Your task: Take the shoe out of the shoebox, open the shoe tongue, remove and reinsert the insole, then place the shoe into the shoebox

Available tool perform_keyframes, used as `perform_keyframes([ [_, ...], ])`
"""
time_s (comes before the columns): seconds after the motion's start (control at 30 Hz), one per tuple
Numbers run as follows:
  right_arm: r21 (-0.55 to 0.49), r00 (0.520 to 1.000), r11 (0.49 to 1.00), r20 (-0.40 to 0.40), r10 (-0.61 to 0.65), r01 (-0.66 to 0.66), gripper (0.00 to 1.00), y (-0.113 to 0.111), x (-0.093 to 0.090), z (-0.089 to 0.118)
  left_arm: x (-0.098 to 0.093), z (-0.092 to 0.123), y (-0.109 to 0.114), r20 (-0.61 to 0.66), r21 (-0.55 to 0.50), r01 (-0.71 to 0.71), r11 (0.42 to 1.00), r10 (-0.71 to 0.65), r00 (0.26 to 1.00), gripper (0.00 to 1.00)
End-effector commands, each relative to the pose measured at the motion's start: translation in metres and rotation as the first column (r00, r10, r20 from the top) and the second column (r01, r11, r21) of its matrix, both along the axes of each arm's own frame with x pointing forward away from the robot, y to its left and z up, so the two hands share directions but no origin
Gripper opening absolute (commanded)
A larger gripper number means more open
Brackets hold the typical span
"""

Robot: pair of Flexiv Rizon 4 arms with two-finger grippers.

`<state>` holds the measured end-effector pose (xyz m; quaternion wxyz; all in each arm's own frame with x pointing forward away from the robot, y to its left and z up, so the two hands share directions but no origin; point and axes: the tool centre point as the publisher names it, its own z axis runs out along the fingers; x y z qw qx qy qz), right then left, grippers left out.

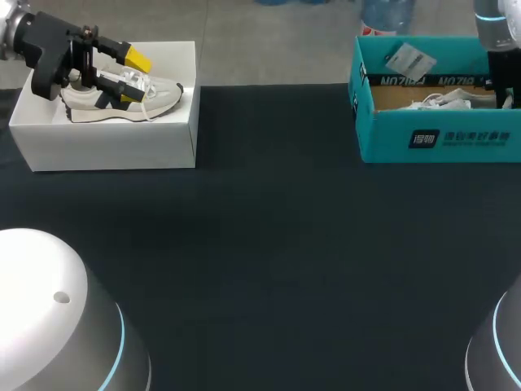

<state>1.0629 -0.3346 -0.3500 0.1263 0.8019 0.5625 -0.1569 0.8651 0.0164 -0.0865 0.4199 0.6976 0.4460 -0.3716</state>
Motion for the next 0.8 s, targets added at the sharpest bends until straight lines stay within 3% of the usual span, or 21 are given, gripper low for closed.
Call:
perform_keyframes([
  [0.03, 0.005, 1.000, 1.000, -0.009, -0.010, 0.011, 0.31, 0.000, 0.003, -0.001, 0.000, 0.001, 0.000, 0.001, 0.004, 0.001, 1.000, -0.001, 1.000, 1.00],
  [0.07, 0.008, 1.000, 1.000, -0.008, -0.014, 0.014, 0.77, 0.000, 0.003, 0.003, 0.000, 0.001, 0.000, 0.001, 0.004, 0.001, 1.000, -0.001, 1.000, 1.00],
  [0.1, 0.002, 1.000, 1.000, 0.006, -0.014, 0.014, 1.00, 0.000, 0.003, 0.007, 0.000, 0.001, 0.000, 0.001, 0.004, 0.001, 1.000, -0.001, 1.000, 1.00],
  [0.3, 0.001, 0.997, 1.000, 0.073, -0.003, 0.003, 1.00, 0.004, 0.003, 0.041, 0.000, 0.001, 0.000, 0.001, 0.004, 0.001, 1.000, -0.001, 1.000, 1.00],
  [0.8, 0.089, 0.967, 0.993, 0.250, 0.053, -0.077, 1.00, 0.045, 0.001, 0.125, 0.000, 0.001, 0.000, 0.001, 0.004, 0.001, 1.000, -0.001, 1.000, 1.00],
])
